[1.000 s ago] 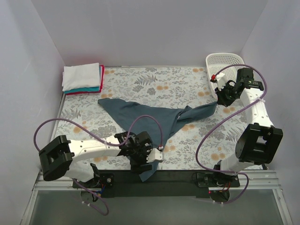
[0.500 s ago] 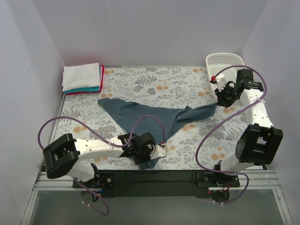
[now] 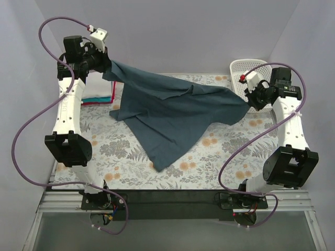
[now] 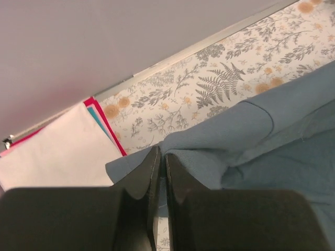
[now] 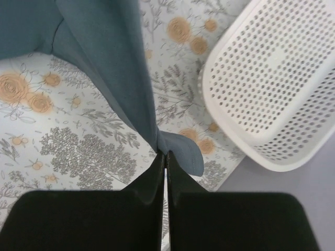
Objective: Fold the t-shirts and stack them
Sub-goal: Flatten the tshirt out
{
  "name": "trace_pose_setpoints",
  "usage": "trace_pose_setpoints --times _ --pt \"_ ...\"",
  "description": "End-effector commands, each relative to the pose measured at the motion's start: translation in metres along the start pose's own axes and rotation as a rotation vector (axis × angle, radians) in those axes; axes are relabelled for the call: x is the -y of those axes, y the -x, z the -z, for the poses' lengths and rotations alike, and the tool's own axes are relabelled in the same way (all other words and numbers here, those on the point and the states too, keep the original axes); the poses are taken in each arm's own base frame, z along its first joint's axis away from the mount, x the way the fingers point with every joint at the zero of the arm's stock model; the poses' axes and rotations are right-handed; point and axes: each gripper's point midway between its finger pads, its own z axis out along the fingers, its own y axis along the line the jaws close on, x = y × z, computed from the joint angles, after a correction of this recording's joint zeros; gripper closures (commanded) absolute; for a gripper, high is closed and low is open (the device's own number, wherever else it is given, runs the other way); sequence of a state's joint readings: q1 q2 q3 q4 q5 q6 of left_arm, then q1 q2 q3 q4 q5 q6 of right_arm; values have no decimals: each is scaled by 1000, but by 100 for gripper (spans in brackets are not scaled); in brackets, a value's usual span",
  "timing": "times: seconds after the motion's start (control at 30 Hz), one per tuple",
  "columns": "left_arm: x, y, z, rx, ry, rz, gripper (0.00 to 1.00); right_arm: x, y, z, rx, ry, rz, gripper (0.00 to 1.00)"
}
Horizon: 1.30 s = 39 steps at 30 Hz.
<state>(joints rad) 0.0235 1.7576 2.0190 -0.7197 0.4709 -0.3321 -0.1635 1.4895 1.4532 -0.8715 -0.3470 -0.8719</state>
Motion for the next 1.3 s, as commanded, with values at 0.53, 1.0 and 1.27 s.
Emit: trace_pose_setpoints --times 0.53,1.0,1.27 --pt "-76 48 76 222 172 143 100 75 112 87 270 -321 105 99" --pt "-91 200 233 722 383 -40 100 113 289 189 858 -571 14 99" --pt "79 85 235 484 -133 -201 100 64 189 92 627 -472 161 99"
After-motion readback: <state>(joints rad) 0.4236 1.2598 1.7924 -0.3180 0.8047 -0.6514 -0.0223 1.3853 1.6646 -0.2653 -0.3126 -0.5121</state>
